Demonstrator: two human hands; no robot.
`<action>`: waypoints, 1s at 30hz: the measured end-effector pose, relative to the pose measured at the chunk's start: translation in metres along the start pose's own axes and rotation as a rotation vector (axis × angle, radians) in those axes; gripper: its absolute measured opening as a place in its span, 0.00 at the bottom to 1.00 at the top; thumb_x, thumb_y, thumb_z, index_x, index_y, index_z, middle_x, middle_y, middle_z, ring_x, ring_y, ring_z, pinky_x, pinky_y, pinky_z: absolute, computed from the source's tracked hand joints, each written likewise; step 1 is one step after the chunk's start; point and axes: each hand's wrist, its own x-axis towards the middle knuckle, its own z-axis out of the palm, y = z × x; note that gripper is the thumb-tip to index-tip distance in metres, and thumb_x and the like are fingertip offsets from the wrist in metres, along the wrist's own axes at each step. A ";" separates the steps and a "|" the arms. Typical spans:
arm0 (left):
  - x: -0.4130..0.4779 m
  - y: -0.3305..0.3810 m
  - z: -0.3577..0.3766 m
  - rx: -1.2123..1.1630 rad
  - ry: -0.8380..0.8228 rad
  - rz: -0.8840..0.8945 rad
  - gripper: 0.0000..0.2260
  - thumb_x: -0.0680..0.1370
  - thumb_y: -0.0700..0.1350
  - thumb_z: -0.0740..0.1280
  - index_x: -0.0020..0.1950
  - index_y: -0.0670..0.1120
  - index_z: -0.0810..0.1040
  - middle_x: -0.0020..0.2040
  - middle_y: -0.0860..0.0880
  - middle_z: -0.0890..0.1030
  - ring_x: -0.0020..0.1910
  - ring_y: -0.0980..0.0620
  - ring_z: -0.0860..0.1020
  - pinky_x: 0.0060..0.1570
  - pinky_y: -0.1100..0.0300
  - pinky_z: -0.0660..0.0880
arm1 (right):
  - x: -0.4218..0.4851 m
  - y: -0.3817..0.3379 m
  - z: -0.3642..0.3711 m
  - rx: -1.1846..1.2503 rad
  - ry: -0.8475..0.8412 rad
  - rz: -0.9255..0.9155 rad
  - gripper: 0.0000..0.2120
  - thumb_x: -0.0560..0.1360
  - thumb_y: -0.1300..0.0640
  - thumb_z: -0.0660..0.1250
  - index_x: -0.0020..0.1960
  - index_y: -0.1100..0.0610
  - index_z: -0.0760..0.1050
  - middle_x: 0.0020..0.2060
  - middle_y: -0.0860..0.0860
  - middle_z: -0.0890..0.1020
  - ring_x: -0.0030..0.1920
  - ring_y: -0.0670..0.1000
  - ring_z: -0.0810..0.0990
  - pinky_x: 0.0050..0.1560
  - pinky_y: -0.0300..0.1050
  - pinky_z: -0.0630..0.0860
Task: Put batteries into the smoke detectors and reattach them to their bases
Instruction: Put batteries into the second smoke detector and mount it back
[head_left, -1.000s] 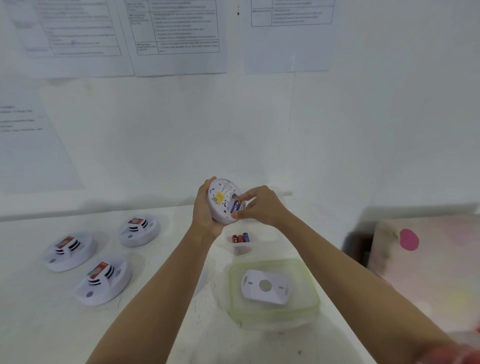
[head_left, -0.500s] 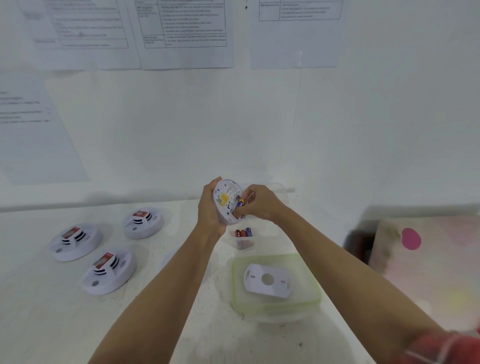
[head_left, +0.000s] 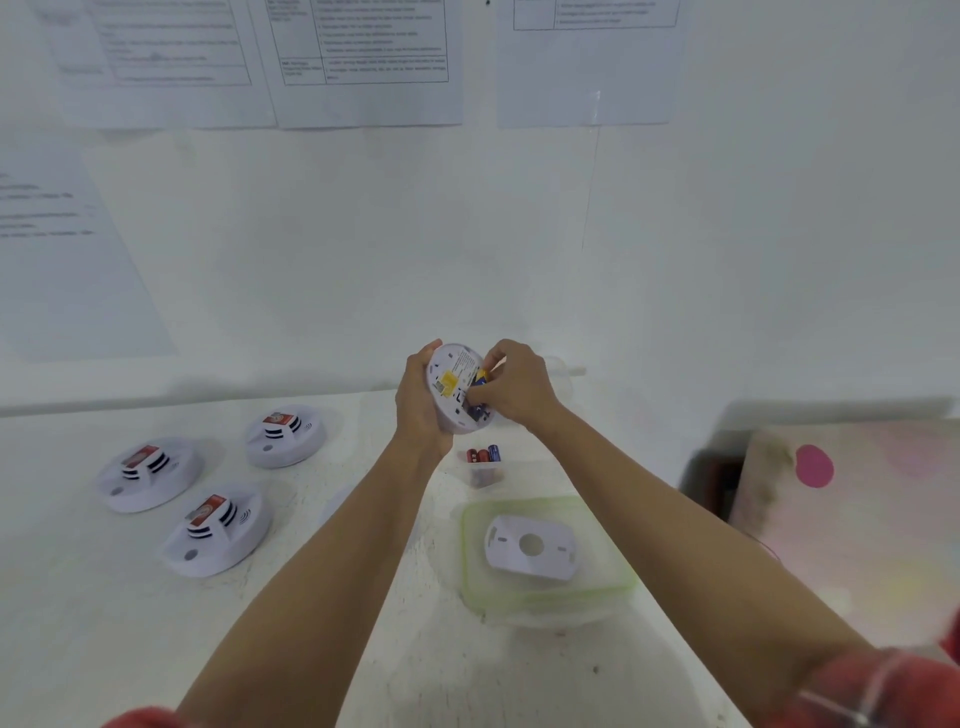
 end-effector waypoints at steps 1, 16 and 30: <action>0.001 0.001 -0.001 -0.001 0.004 0.015 0.13 0.76 0.54 0.59 0.53 0.46 0.73 0.46 0.46 0.76 0.42 0.48 0.75 0.48 0.53 0.72 | 0.000 0.000 -0.002 0.073 0.004 0.027 0.18 0.61 0.65 0.76 0.36 0.54 0.66 0.44 0.59 0.80 0.44 0.56 0.79 0.41 0.46 0.76; 0.010 0.006 -0.025 -0.119 0.114 0.057 0.11 0.77 0.53 0.59 0.58 0.52 0.71 0.56 0.46 0.76 0.54 0.44 0.75 0.61 0.45 0.69 | 0.016 0.059 0.019 -0.541 -0.322 0.262 0.10 0.63 0.68 0.67 0.33 0.59 0.66 0.18 0.49 0.72 0.26 0.49 0.70 0.22 0.33 0.64; 0.013 0.016 -0.010 -0.222 0.020 0.038 0.26 0.80 0.51 0.56 0.26 0.50 0.83 0.32 0.49 0.83 0.44 0.47 0.76 0.57 0.49 0.70 | 0.063 0.029 -0.015 -0.398 -0.209 0.053 0.14 0.72 0.71 0.63 0.55 0.65 0.78 0.54 0.58 0.81 0.40 0.53 0.78 0.37 0.35 0.74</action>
